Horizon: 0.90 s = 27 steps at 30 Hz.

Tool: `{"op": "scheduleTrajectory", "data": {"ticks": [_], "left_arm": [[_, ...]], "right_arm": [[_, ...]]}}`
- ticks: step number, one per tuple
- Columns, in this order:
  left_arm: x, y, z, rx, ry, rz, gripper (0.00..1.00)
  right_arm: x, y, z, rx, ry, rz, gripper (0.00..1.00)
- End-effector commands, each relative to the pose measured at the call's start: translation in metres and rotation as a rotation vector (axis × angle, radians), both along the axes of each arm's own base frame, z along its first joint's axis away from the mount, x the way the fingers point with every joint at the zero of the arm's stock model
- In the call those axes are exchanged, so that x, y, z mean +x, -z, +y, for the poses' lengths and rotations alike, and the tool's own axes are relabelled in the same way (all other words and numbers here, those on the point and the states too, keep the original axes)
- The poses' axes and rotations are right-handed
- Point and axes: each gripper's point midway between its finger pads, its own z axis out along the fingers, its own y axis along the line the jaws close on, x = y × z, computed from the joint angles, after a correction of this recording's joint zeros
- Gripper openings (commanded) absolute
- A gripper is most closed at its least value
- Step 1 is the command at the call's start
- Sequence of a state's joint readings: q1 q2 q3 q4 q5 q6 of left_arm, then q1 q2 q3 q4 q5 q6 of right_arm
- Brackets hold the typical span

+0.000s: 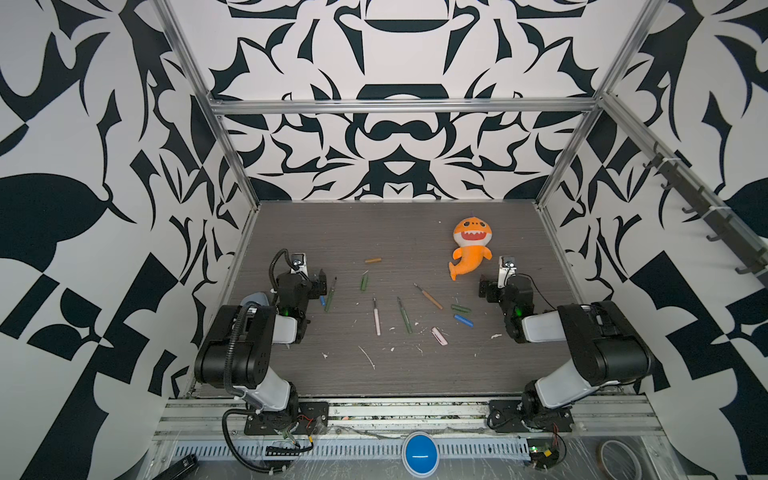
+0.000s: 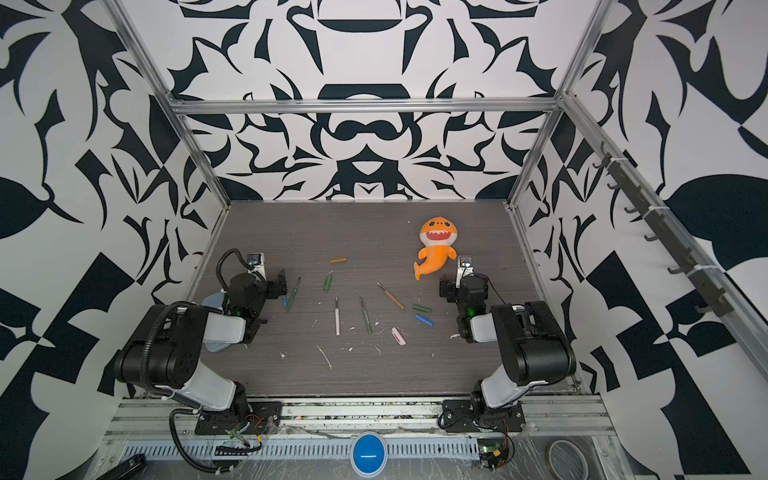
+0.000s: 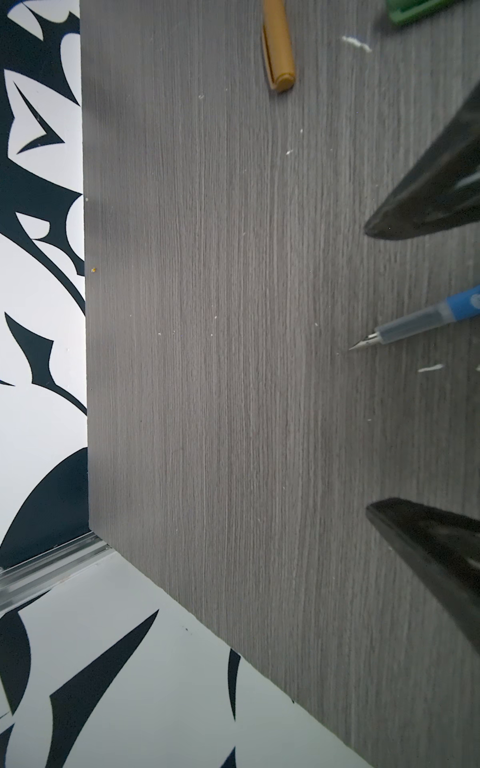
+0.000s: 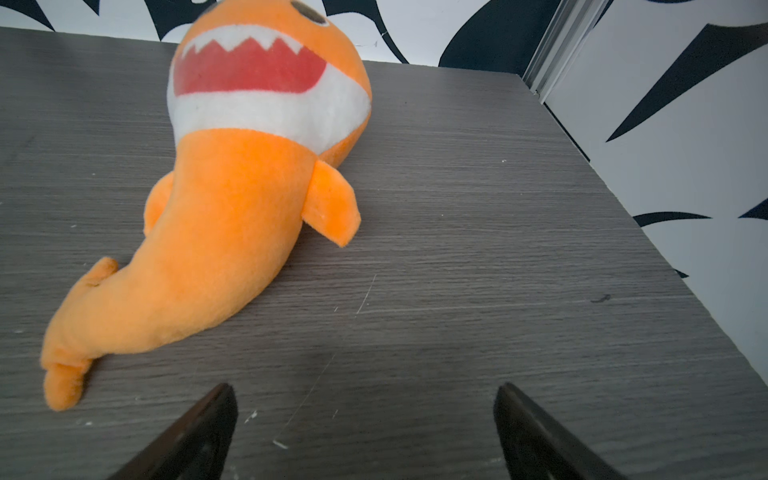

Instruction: Insert the pens into the pen caps

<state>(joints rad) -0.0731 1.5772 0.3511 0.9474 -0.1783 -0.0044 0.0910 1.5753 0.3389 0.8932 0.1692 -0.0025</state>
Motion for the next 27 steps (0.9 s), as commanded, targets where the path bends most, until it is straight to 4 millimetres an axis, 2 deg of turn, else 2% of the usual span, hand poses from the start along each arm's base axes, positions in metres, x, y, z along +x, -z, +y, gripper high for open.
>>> {"op": "scheduleTrajectory", "data": {"ticks": [1,27], "left_arm": [[0.0031,-0.0082,-0.0010,-0.013,0.002,-0.023,0.99],[0.0033,-0.0084,-0.0015,-0.011,0.006,-0.023,0.99]], "right_arm": [[0.0071,-0.0172,-0.0024,0.010,0.018,-0.057,1.00],[0.0076,-0.0169,-0.0011,0.006,0.007,-0.054,1.00]]}}
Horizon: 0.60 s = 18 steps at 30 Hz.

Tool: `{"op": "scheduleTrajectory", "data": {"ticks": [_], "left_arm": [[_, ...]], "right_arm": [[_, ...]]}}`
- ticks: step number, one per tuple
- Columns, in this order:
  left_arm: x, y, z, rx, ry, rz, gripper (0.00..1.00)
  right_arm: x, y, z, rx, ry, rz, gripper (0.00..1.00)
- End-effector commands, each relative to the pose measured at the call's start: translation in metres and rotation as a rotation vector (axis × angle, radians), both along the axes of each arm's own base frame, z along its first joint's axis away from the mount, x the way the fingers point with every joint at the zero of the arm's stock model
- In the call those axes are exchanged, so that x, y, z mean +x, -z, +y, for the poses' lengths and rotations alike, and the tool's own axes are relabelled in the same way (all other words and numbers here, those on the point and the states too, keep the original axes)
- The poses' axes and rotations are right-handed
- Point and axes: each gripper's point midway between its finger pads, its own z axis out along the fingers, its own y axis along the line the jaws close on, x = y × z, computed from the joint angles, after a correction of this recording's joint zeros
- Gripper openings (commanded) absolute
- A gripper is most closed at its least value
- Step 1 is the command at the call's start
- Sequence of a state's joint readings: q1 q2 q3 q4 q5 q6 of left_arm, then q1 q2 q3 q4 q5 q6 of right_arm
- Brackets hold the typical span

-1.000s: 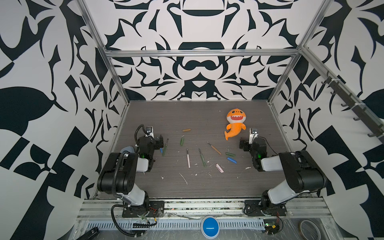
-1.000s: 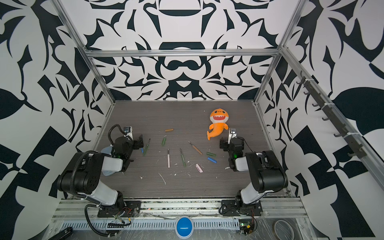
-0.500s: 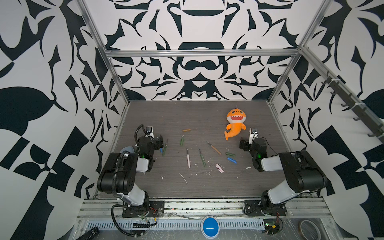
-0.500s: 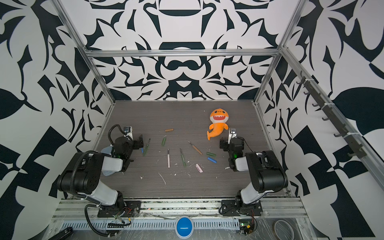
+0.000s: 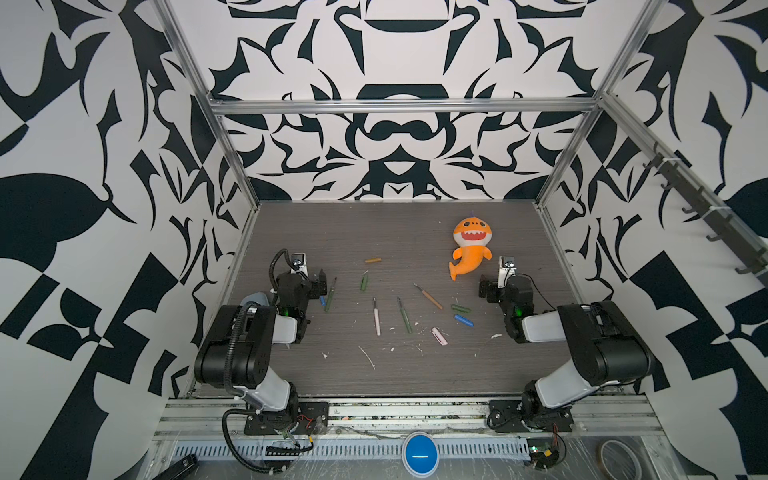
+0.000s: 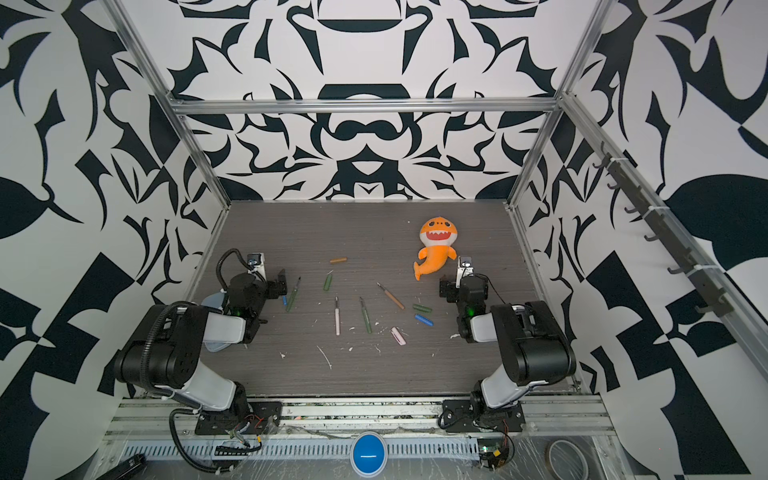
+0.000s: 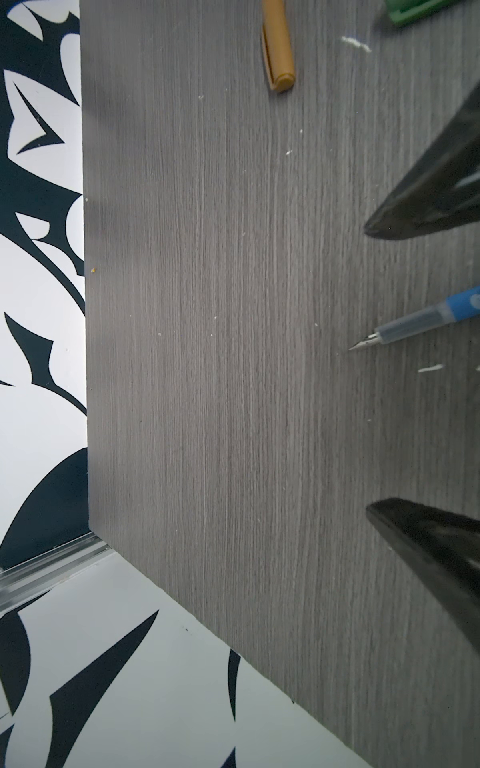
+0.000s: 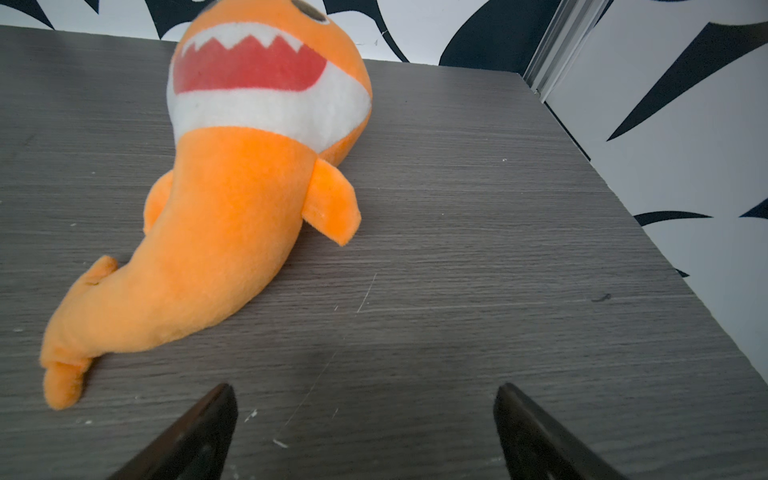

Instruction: Insert the pens into the pen caps

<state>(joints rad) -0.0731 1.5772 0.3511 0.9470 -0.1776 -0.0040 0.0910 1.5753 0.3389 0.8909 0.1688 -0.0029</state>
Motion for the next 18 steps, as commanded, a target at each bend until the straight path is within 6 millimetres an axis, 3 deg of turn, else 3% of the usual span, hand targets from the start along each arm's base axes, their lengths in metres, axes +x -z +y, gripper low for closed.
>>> {"op": "scheduleTrajectory", "data": {"ticks": [1,10,18], "left_arm": [[0.003,-0.008,-0.001,-0.011,0.005,-0.022,1.00],[-0.001,-0.028,-0.010,-0.014,0.062,-0.026,0.99],[-0.007,-0.074,-0.012,0.004,0.084,-0.087,0.99]], "right_arm": [[0.008,-0.018,-0.001,0.007,0.007,-0.057,1.00],[0.015,-0.035,0.003,0.009,-0.012,-0.005,1.00],[0.015,-0.065,0.014,-0.016,-0.063,-0.002,1.00]]}}
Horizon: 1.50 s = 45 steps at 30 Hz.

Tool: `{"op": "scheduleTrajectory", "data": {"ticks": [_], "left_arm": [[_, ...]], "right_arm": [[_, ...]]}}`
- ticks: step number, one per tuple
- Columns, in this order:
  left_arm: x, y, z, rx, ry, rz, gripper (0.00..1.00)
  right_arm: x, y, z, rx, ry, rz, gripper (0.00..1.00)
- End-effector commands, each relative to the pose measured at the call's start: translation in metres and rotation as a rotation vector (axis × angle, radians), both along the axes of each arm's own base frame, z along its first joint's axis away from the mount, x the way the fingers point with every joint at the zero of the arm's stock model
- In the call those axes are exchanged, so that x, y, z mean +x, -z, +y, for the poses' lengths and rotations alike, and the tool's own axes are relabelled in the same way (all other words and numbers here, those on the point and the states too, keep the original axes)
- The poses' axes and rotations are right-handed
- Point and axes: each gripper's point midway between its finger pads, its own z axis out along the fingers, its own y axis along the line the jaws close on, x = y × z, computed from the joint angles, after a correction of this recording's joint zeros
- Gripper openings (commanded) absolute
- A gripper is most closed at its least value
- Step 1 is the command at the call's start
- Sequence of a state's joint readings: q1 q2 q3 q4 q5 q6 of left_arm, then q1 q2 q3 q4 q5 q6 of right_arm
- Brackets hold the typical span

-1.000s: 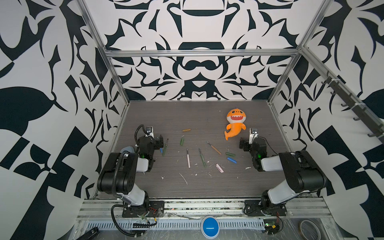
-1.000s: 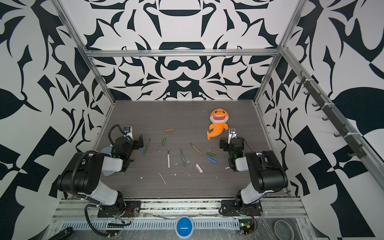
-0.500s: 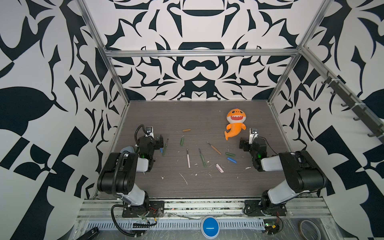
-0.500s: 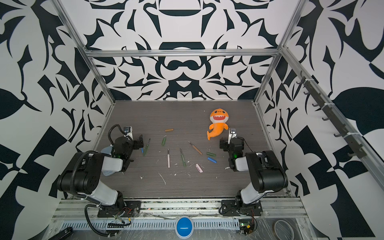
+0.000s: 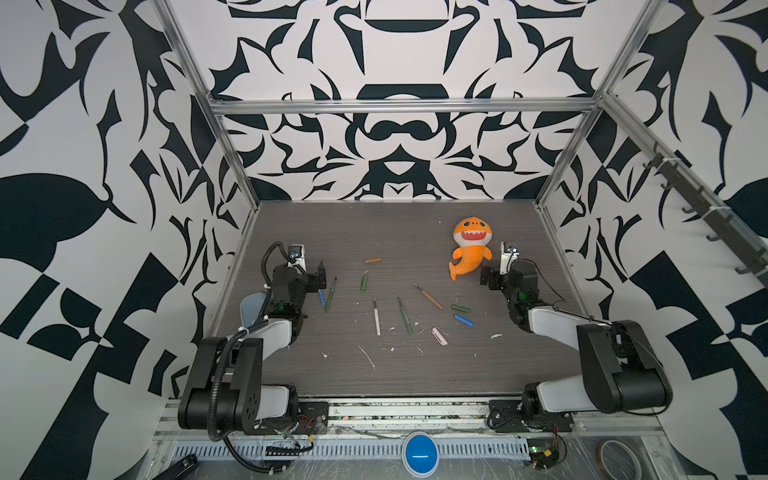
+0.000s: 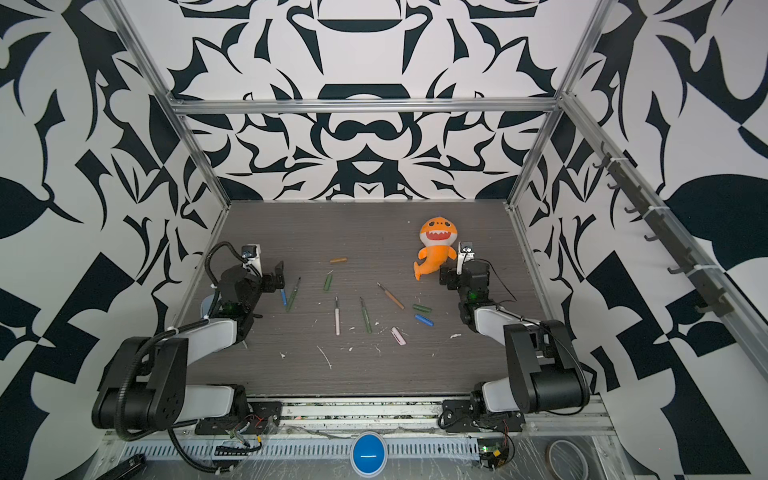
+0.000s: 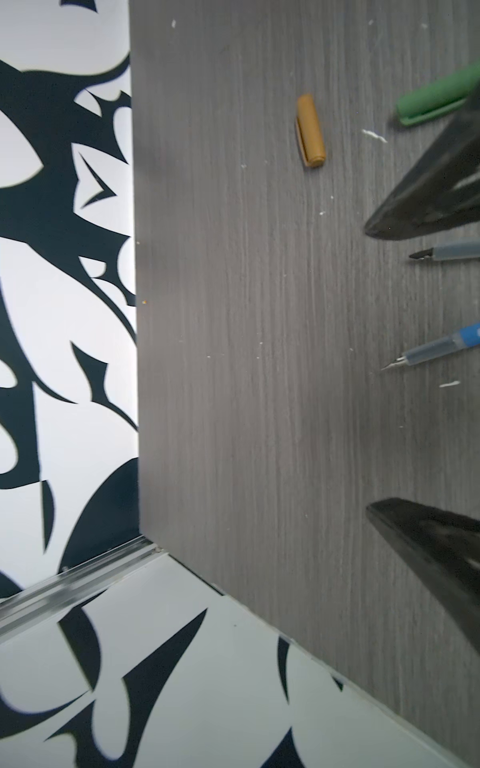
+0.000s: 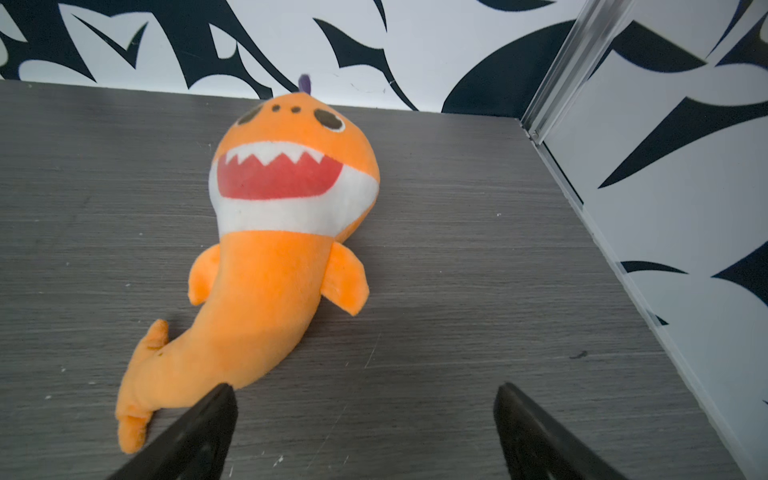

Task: Insert the pens into the pen caps
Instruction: 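Raise both arms and move the right gripper over the pink pen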

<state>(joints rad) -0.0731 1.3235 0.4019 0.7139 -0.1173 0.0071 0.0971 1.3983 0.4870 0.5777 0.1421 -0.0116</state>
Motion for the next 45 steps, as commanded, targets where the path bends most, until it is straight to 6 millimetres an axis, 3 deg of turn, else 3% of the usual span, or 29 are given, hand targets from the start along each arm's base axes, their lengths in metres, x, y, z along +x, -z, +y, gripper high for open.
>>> {"op": "scheduleTrajectory", "data": {"ticks": [1,9,11,17,20,22,23,25,27,31,34,38,41,45], "left_arm": [[-0.004,-0.025,-0.002,0.022,0.023,-0.045,0.99],[-0.013,-0.065,-0.004,-0.039,0.021,-0.116,0.99],[-0.015,-0.071,-0.004,-0.088,0.011,-0.122,0.99],[-0.022,-0.086,-0.002,-0.334,-0.060,-0.088,0.99],[-0.033,-0.083,0.015,-0.561,-0.235,-0.015,0.99],[-0.045,-0.077,0.023,-0.647,-0.329,0.040,0.99],[-0.046,-0.080,0.017,-0.640,-0.283,0.045,0.99],[-0.047,-0.085,0.001,-0.641,-0.175,0.046,0.99],[-0.051,-0.081,0.001,-0.721,-0.207,0.069,0.99],[-0.058,-0.074,-0.004,-0.770,-0.204,0.117,0.99],[-0.065,-0.069,-0.010,-0.802,-0.180,0.141,0.96],[-0.080,-0.048,-0.030,-0.784,-0.129,0.341,0.79],[-0.093,-0.019,-0.052,-0.742,-0.087,0.543,0.69],[-0.113,0.005,-0.077,-0.616,-0.057,0.710,0.68]], "right_arm": [[-0.001,-0.014,0.007,-0.028,-0.036,0.009,1.00],[0.001,-0.033,0.013,0.010,0.004,0.068,1.00],[0.002,-0.041,0.004,0.036,0.093,0.094,1.00],[-0.001,-0.055,-0.014,0.211,0.292,0.189,1.00],[-0.011,-0.061,-0.021,0.337,0.347,0.136,1.00],[-0.013,-0.069,-0.016,0.398,0.320,0.127,1.00],[-0.013,-0.071,-0.012,0.408,0.303,0.140,1.00],[-0.014,-0.072,-0.005,0.421,0.277,0.190,0.92],[-0.017,-0.068,-0.003,0.394,0.262,0.247,0.81],[-0.024,-0.063,0.003,0.407,0.246,0.319,0.74],[-0.033,-0.060,0.025,0.438,0.144,0.363,0.60],[-0.052,-0.050,0.054,0.346,0.087,0.454,0.26],[-0.063,-0.045,0.091,0.223,-0.001,0.500,0.19],[-0.075,-0.037,0.138,0.076,-0.090,0.559,0.14]]}}
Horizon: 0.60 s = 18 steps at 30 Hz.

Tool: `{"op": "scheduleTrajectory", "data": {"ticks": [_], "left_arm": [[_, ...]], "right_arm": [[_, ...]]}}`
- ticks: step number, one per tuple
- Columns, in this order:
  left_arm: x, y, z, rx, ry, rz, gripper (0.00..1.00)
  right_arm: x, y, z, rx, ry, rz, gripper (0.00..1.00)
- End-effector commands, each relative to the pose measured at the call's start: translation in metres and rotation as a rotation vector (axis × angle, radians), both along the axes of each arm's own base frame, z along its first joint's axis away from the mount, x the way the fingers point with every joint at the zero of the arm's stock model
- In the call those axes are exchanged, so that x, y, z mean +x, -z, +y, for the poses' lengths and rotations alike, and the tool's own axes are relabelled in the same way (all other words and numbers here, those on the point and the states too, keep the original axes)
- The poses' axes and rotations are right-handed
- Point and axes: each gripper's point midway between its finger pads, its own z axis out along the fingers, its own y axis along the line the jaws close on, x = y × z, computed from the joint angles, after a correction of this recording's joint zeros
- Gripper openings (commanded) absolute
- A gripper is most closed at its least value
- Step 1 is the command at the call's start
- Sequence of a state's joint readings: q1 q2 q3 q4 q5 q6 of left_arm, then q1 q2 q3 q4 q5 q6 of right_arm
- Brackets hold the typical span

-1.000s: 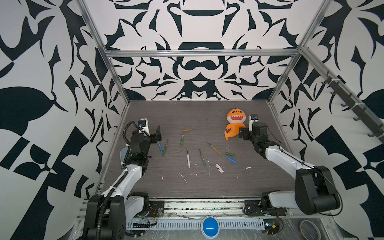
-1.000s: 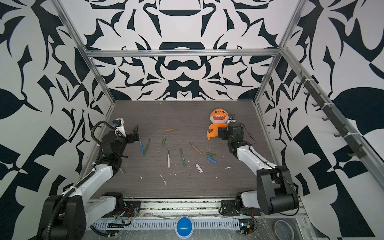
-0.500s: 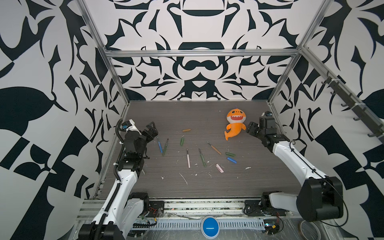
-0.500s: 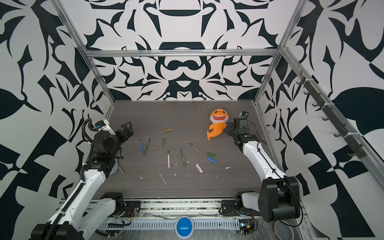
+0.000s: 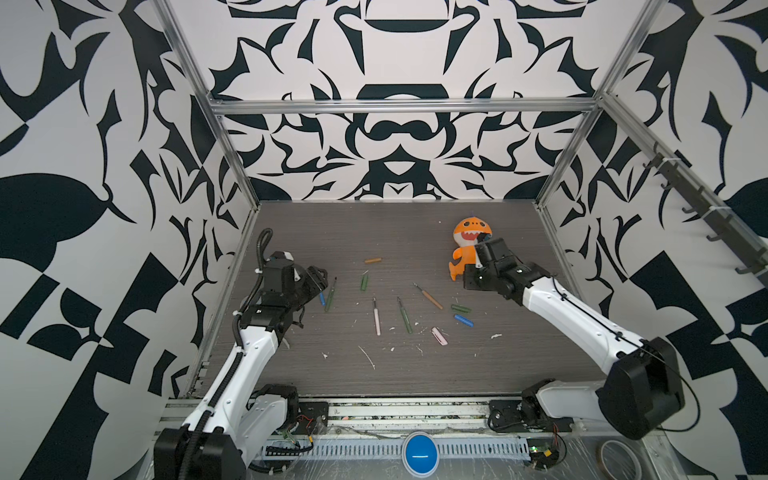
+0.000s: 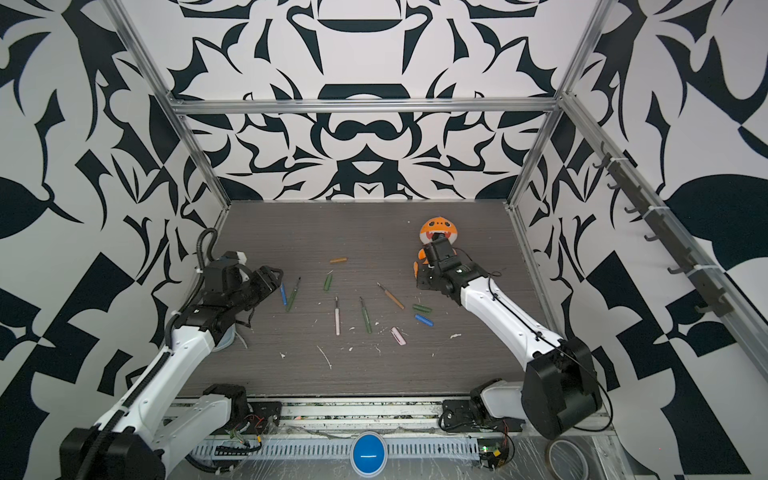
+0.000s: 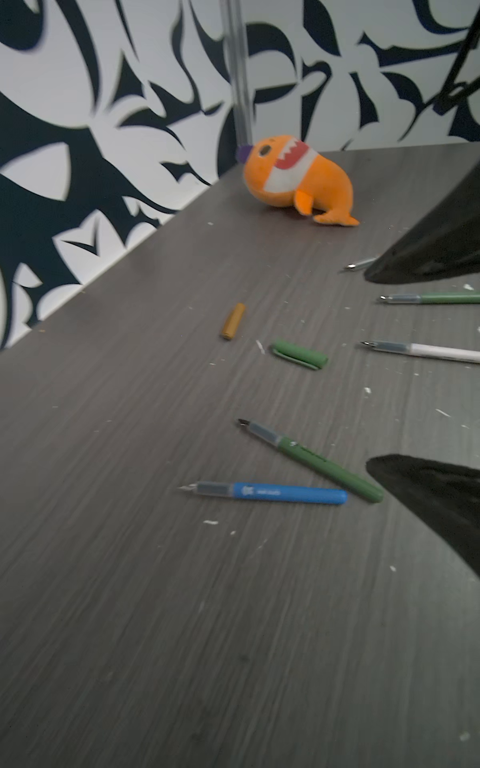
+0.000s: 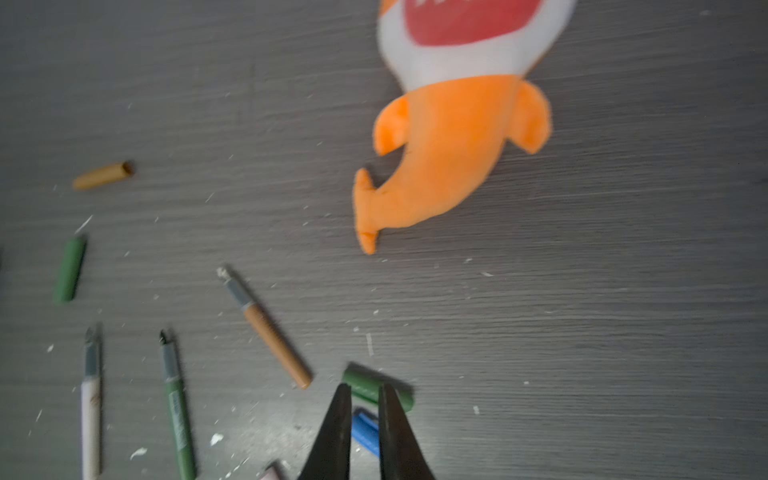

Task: Insert the pens into the pen caps
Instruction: 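Raise both arms and move the right gripper over the pink pen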

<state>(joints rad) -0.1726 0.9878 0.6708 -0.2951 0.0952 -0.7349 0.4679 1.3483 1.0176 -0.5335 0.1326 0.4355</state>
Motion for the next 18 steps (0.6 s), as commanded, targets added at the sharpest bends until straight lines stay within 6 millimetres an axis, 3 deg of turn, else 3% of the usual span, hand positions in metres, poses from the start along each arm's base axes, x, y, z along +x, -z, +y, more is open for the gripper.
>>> {"op": "scheduleTrajectory", "data": {"ticks": [1,5,7,9,11,18], "left_arm": [[-0.033,0.027,-0.019,0.052,0.111,0.176,0.68],[-0.042,0.030,-0.033,-0.012,0.168,0.175,0.73],[-0.044,0.027,-0.042,-0.058,0.213,0.136,0.75],[-0.046,0.025,-0.044,-0.087,0.211,0.107,0.78],[-0.048,0.021,-0.042,-0.095,0.199,0.067,0.78],[-0.061,0.011,-0.033,-0.089,0.179,0.003,0.80]], "right_arm": [[-0.009,-0.004,0.029,-0.142,-0.071,0.014,0.12],[-0.021,0.006,0.102,-0.145,-0.191,0.064,0.17],[-0.026,0.012,0.136,-0.124,-0.243,0.078,0.25],[-0.028,0.023,0.162,-0.122,-0.262,0.103,0.28],[-0.030,0.030,0.183,-0.108,-0.281,0.132,0.30],[-0.035,0.055,0.226,-0.090,-0.296,0.209,0.29]]}}
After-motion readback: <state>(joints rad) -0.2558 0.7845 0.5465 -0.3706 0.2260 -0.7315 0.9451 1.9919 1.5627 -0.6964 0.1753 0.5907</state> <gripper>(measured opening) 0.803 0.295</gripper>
